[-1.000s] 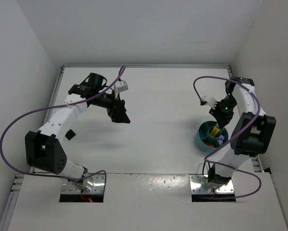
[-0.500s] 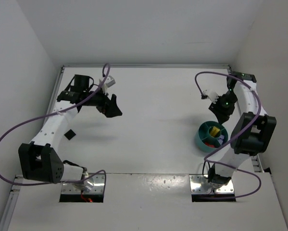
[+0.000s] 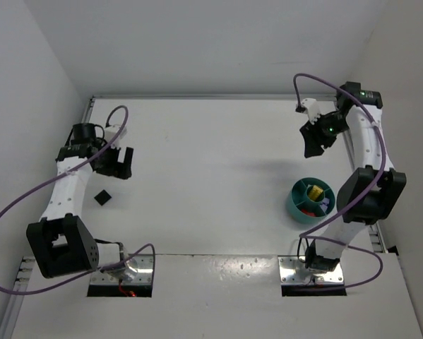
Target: Sort the legos into containers by color
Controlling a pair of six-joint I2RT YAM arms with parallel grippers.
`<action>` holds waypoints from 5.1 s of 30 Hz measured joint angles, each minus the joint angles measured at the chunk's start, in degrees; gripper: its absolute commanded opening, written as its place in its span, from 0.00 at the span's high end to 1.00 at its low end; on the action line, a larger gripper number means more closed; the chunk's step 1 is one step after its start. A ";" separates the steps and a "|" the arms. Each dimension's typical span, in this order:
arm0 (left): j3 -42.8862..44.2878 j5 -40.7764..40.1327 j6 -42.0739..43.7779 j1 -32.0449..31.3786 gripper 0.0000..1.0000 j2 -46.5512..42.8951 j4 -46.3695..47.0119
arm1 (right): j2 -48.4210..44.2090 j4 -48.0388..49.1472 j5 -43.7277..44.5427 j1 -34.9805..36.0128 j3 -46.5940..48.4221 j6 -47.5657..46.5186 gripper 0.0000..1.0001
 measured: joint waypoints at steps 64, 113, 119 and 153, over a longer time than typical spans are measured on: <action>-4.17 -6.45 34.58 18.71 0.55 26.45 4.50 | -2.12 25.16 -21.92 15.80 -21.33 32.15 0.15; 6.29 11.54 3.85 -33.29 0.73 12.31 7.54 | 17.14 93.94 -39.15 39.15 -24.00 113.33 0.58; 6.34 11.56 3.02 -33.64 0.73 11.89 7.54 | 18.67 93.50 -39.06 39.50 -24.00 113.02 0.74; -2.64 22.73 1.14 -18.25 0.00 -2.78 4.70 | -2.54 3.78 -1.68 22.34 2.19 -12.76 1.00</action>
